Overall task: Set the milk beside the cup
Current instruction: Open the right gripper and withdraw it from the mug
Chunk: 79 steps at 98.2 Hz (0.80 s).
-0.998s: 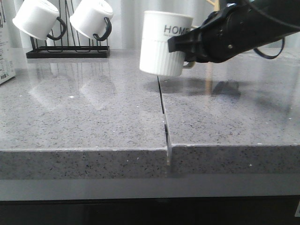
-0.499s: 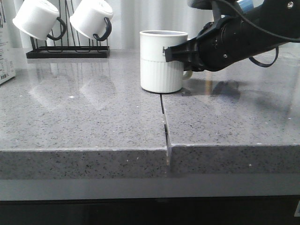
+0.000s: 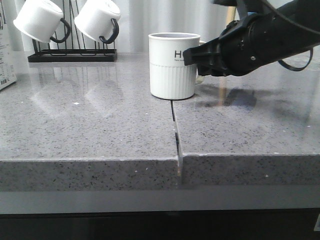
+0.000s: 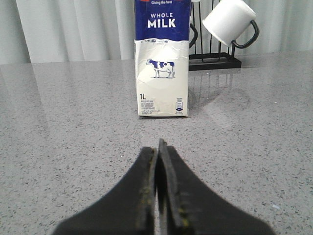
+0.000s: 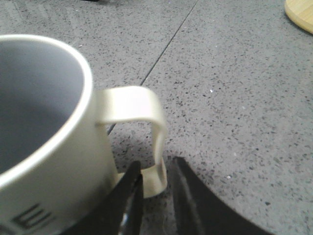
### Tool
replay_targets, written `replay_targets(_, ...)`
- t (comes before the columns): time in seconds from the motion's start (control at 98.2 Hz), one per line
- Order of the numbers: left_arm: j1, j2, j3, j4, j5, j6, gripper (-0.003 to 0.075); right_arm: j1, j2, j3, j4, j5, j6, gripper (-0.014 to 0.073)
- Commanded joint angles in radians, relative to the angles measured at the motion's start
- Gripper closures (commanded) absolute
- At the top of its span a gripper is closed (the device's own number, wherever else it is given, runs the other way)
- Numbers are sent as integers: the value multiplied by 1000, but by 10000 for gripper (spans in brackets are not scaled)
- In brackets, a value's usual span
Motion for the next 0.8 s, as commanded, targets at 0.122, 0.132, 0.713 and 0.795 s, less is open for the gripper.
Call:
replay_targets(0.122, 5, -33, 40, -13, -85, -4, 741, -2, -169, 54, 1, -36, -9, 431)
replay_targets(0.132, 5, -33, 40, -13, -85, -4, 741, -2, -180, 59, 1, -26, -9, 434)
replay_targets(0.713, 5, -33, 40, -13, -85, -4, 741, -2, -749, 364, 1, 169, -9, 662)
replay_targets(0.795, 5, -33, 40, -13, -85, -4, 741, -2, -833, 391, 1, 217, -9, 662)
